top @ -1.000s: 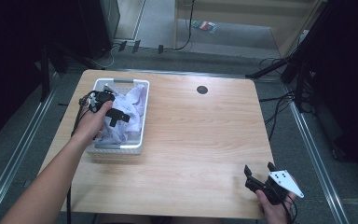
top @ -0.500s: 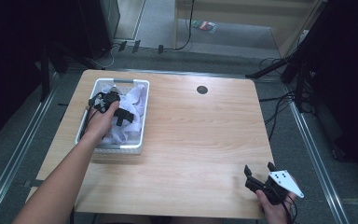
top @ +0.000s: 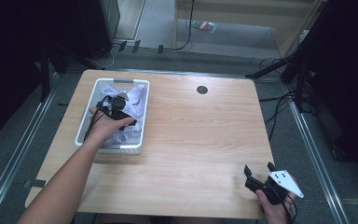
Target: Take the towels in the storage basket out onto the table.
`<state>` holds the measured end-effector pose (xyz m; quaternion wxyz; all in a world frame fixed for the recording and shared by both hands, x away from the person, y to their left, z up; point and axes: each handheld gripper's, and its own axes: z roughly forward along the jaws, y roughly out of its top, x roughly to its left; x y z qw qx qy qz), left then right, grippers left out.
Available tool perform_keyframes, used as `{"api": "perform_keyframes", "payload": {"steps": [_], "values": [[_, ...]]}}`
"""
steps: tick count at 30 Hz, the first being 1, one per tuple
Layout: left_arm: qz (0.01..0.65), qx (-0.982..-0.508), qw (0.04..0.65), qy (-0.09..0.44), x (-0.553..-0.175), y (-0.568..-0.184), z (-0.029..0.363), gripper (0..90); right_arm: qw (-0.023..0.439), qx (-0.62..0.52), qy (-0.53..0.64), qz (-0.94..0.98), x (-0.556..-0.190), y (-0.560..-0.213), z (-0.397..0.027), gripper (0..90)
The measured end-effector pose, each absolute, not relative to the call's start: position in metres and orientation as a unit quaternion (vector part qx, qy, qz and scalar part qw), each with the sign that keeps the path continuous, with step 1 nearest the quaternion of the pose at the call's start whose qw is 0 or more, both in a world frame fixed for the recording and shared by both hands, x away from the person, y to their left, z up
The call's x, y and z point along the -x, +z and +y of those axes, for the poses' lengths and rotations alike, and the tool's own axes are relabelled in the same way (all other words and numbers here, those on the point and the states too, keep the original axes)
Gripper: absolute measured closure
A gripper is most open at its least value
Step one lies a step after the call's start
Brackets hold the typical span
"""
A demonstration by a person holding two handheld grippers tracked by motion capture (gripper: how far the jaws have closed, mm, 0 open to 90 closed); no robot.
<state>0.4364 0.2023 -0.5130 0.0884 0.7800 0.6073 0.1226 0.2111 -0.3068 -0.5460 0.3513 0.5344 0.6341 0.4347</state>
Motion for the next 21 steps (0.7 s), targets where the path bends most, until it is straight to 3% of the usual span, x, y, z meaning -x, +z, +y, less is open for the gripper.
{"api": "perform_keyframes", "payload": {"steps": [7, 11, 14, 15, 21], "values": [[0.594, -0.793, 0.079, 0.110, -0.437, -0.513, 0.203, 0.2, 0.352, -0.534, 0.434, 0.635, -0.211, -0.546, -0.306, 12.8], [0.594, -0.792, 0.079, 0.119, -0.436, -0.512, 0.203, 5.1, 0.352, -0.533, 0.433, 0.636, -0.211, -0.546, -0.306, 12.8], [0.585, -0.799, 0.070, 0.119, -0.435, -0.508, 0.204, 14.8, 0.352, -0.534, 0.433, 0.635, -0.211, -0.546, -0.306, 12.8], [0.575, -0.806, 0.059, 0.126, -0.434, -0.504, 0.206, 31.3, 0.352, -0.534, 0.433, 0.635, -0.211, -0.546, -0.306, 12.8], [0.573, -0.808, 0.055, 0.130, -0.434, -0.501, 0.209, 45.7, 0.352, -0.534, 0.433, 0.636, -0.211, -0.546, -0.306, 12.8]]}}
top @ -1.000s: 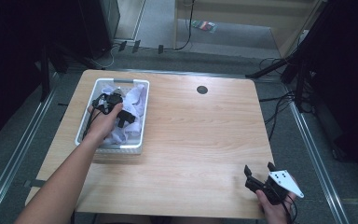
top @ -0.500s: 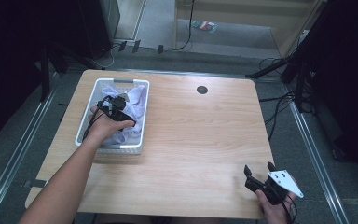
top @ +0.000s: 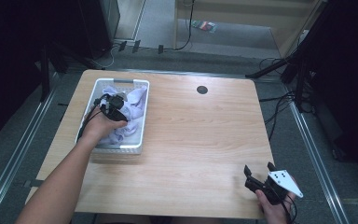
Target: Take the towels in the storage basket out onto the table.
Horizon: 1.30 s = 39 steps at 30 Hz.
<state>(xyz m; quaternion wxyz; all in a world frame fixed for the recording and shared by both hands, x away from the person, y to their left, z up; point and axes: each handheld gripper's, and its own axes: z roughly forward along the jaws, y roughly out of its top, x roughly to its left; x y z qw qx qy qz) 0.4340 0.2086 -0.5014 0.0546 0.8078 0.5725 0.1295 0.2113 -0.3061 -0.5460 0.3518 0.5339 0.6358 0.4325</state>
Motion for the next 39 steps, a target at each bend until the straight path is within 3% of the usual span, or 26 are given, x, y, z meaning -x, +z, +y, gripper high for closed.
{"api": "perform_keyframes", "payload": {"steps": [11, 19, 39], "values": [[0.585, -0.800, 0.073, 0.112, -0.437, -0.496, 0.218, 59.8, 0.351, -0.535, 0.433, 0.634, -0.211, -0.546, -0.307, 12.8], [0.590, -0.798, 0.084, 0.092, -0.436, -0.485, 0.225, 60.4, 0.352, -0.534, 0.435, 0.634, -0.211, -0.546, -0.307, 12.8], [0.581, -0.797, 0.110, 0.126, -0.429, -0.419, 0.237, 59.6, 0.351, -0.535, 0.434, 0.634, -0.211, -0.546, -0.307, 12.8]]}}
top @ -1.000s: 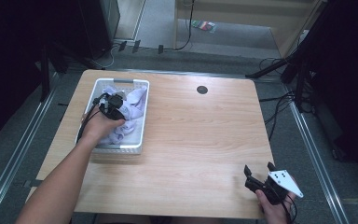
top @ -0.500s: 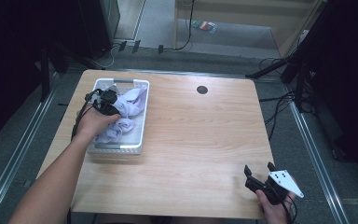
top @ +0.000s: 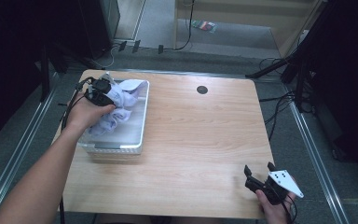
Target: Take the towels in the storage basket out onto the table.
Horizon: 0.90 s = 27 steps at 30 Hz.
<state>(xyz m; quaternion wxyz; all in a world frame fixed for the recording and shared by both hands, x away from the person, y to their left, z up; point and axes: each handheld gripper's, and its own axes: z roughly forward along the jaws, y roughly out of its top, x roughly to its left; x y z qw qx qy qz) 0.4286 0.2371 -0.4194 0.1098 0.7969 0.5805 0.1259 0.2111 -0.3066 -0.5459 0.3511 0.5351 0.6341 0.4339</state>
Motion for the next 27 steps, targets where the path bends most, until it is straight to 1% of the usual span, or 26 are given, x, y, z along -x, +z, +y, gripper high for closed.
{"api": "perform_keyframes", "payload": {"steps": [10, 17, 27], "values": [[0.572, -0.799, 0.120, 0.142, -0.425, -0.382, 0.234, 58.7, 0.352, -0.534, 0.434, 0.634, -0.211, -0.546, -0.306, 12.8], [0.565, -0.802, 0.128, 0.147, -0.425, -0.366, 0.229, 58.2, 0.351, -0.535, 0.434, 0.634, -0.211, -0.546, -0.306, 12.8], [0.539, -0.818, 0.126, 0.155, -0.424, -0.356, 0.198, 57.9, 0.351, -0.535, 0.434, 0.634, -0.211, -0.546, -0.306, 12.8]]}}
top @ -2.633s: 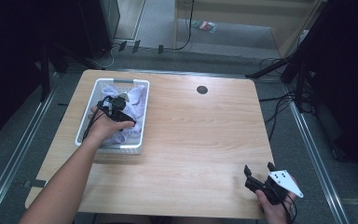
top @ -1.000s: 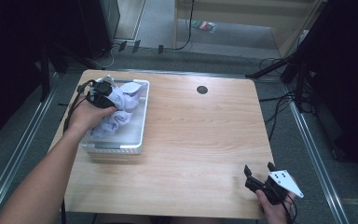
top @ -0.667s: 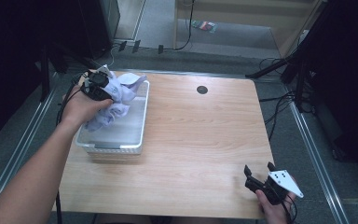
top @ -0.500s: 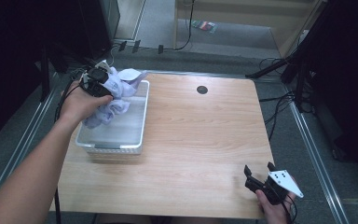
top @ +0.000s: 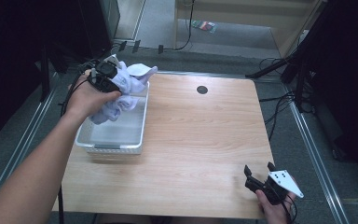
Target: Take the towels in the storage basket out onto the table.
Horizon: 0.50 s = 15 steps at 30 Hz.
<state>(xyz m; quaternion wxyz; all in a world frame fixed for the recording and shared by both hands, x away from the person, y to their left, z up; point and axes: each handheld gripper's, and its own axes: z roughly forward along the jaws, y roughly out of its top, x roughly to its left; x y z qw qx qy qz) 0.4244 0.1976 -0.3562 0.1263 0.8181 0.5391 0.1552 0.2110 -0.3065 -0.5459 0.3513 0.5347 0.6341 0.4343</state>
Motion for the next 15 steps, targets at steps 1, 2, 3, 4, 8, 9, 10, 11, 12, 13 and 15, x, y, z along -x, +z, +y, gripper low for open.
{"api": "perform_keyframes", "payload": {"steps": [1, 2, 3, 4, 8, 9, 10, 11, 12, 13, 15], "values": [[0.534, -0.822, 0.126, 0.154, -0.424, -0.355, 0.192, 57.9, 0.351, -0.535, 0.434, 0.634, -0.211, -0.546, -0.307, 12.8], [0.529, -0.824, 0.128, 0.156, -0.424, -0.353, 0.185, 57.8, 0.352, -0.534, 0.434, 0.634, -0.211, -0.546, -0.307, 12.7], [0.525, -0.827, 0.128, 0.157, -0.424, -0.351, 0.181, 57.8, 0.352, -0.534, 0.434, 0.634, -0.211, -0.546, -0.307, 12.8], [0.524, -0.826, 0.130, 0.160, -0.424, -0.351, 0.176, 57.8, 0.352, -0.534, 0.434, 0.634, -0.211, -0.546, -0.307, 12.8], [0.512, -0.833, 0.131, 0.162, -0.424, -0.348, 0.164, 57.6, 0.352, -0.534, 0.435, 0.634, -0.211, -0.546, -0.307, 12.8], [0.507, -0.836, 0.130, 0.164, -0.424, -0.347, 0.159, 57.6, 0.352, -0.534, 0.435, 0.634, -0.211, -0.546, -0.307, 12.8], [0.504, -0.838, 0.131, 0.164, -0.424, -0.347, 0.155, 57.6, 0.352, -0.534, 0.435, 0.634, -0.211, -0.546, -0.307, 12.8], [0.502, -0.838, 0.134, 0.164, -0.424, -0.346, 0.149, 57.6, 0.352, -0.534, 0.435, 0.634, -0.211, -0.546, -0.307, 12.8], [0.498, -0.841, 0.134, 0.164, -0.424, -0.346, 0.145, 57.6, 0.352, -0.534, 0.435, 0.634, -0.211, -0.546, -0.307, 12.8], [0.492, -0.844, 0.136, 0.165, -0.424, -0.345, 0.137, 57.6, 0.351, -0.534, 0.436, 0.633, -0.211, -0.546, -0.307, 12.7], [0.487, -0.847, 0.135, 0.164, -0.424, -0.344, 0.132, 57.6, 0.351, -0.533, 0.436, 0.634, -0.211, -0.546, -0.306, 12.8]]}}
